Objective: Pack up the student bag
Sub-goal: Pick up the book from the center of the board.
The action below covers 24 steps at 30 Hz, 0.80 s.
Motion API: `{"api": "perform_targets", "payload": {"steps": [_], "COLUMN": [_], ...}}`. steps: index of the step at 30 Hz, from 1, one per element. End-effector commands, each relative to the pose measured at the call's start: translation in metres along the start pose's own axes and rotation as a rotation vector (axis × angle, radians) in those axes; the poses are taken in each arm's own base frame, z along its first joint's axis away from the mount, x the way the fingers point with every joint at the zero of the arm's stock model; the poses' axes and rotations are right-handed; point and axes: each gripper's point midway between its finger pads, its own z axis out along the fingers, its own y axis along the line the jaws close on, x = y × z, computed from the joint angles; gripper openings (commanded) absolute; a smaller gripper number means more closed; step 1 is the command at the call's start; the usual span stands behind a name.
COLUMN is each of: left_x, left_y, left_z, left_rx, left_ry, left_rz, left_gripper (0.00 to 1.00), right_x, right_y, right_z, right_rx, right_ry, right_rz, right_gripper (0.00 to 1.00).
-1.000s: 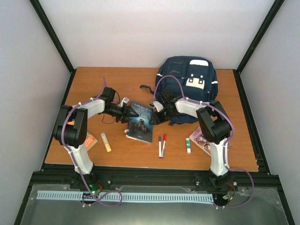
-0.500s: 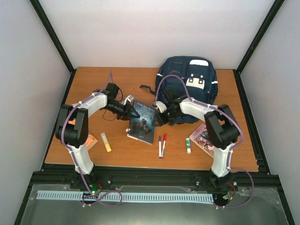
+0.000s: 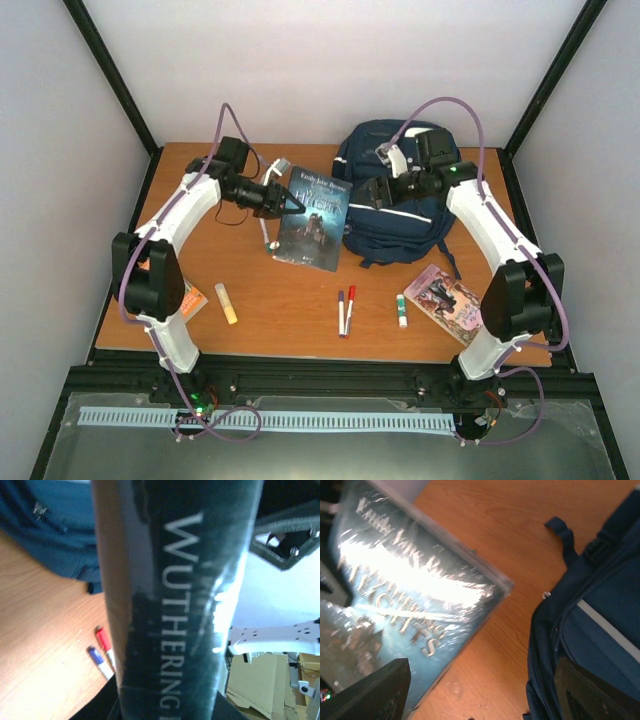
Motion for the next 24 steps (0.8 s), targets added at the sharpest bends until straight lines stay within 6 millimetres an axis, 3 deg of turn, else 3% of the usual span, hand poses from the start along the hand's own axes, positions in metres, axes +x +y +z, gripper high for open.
{"api": "perform_targets", "payload": {"steps": [1,3,6,9,15,18,24], "left_x": [-0.046,-0.061,-0.084,-0.100,-0.100,-0.095,-0.094], "left_y": [-0.085,-0.098,-0.097,-0.090,-0.100,-0.096,-0.087], "left_z": [-0.031,-0.038,-0.043,-0.042,-0.045,-0.043,-0.038], "left_rx": [0.226,0.275,0.319,0.366,0.419,0.423,0.430], "left_ry": [-0.135,-0.148,-0.154,-0.146,-0.113,-0.103,-0.089], "left_rz": [0.224,0.272,0.257,0.238,0.259,0.239,0.191], "left_gripper": [0.01,0.01,0.01,0.01,0.01,0.01,0.01], "right_x": [-0.017,-0.020,-0.022,-0.018,-0.015,-0.018,-0.003], "right_y": [0.034,0.039,0.040,0.035,0.035,0.047,0.045], "right_z": [-0.022,-0.025,-0.026,-0.021,-0.013,-0.012,0.001], "right_rx": [-0.097,-0.127,-0.146,-0.155,-0.310,-0.438,-0.505], "right_ry": [-0.026,-0.025,-0.030,-0.024,-0.031,-0.031,-0.004], "right_rz": [-0.035,-0.019,0.014,0.058,0.129,0.160,0.260], "right_gripper": [0.83,0.88,1.00,1.00,1.00,0.99,0.98]}}
